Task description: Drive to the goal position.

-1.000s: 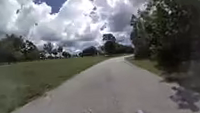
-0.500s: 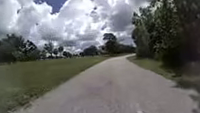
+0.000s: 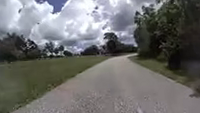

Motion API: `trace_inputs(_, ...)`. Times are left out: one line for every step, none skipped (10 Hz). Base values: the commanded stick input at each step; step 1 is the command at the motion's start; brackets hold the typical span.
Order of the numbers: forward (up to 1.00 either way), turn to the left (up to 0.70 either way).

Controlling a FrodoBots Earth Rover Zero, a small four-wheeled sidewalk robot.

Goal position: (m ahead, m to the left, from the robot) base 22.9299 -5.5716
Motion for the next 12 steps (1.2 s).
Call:
trace_inputs(0.70,0.01)
trace_inputs(0.70,0.01)
trace_inputs(0.70,0.01)
trace_inputs(0.70,0.01)
trace_inputs(0.70,0.01)
trace_inputs(0.70,0.01)
trace_inputs(0.70,0.01)
trace_inputs(0.70,0.01)
trace_inputs(0.70,0.01)
trace_inputs(0.70,0.01)
trace_inputs(0.70,0.00)
trace_inputs(0.70,-0.04)
